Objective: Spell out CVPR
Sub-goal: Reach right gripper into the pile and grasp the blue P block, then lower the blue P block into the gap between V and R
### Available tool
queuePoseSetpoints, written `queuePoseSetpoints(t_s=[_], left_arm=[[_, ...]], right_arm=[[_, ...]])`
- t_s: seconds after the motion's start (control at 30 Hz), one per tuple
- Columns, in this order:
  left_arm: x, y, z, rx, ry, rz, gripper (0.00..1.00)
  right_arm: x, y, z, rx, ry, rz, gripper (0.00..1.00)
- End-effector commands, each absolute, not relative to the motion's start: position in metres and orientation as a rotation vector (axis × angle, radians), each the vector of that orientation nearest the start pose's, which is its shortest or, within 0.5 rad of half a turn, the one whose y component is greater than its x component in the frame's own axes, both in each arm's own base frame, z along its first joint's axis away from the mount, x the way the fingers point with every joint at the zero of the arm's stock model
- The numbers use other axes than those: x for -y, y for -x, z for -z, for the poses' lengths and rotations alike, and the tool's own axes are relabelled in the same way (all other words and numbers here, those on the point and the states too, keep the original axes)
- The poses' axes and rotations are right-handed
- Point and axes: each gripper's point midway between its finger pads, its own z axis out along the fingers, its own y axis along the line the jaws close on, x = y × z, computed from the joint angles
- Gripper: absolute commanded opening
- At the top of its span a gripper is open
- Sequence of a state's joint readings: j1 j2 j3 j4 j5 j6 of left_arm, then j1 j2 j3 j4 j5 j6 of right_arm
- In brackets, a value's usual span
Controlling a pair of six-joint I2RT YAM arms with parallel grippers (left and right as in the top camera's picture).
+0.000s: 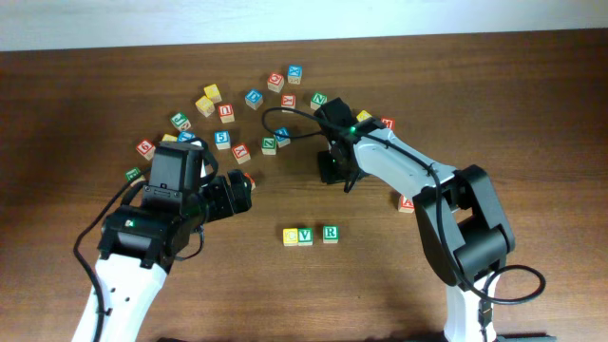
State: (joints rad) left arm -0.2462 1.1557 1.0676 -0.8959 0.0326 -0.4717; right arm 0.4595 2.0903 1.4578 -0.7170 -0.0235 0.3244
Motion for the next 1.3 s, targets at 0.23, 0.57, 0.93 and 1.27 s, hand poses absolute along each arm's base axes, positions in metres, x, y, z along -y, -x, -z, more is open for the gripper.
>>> queuePoseSetpoints(t_s=[0.23,0.57,0.93,1.27], left_arm=[[0.077,-0.289,-0.191,-2.563,0.275,0.305,0.99],[0.077,-0.289,-0.191,-2.563,0.275,0.305,0.99],[0.077,-0.289,-0.191,-2.563,0.275,0.305,0.99],[0.077,-0.289,-0.191,-2.563,0.275,0.305,0.99]], right_arm=[[-0.227,-0.325,-0.037,-3.222,0.152,-0.498,0.25],[-0.263,-0.284,-0.032,-3.274,0.049,-0.281,0.26],[-0.239,-0.265,-0.031,-3.35,0.04,-0.089,0.25],[-0.238,-0.246,-0.015,-3.401,0.024,-0.086,0.33]])
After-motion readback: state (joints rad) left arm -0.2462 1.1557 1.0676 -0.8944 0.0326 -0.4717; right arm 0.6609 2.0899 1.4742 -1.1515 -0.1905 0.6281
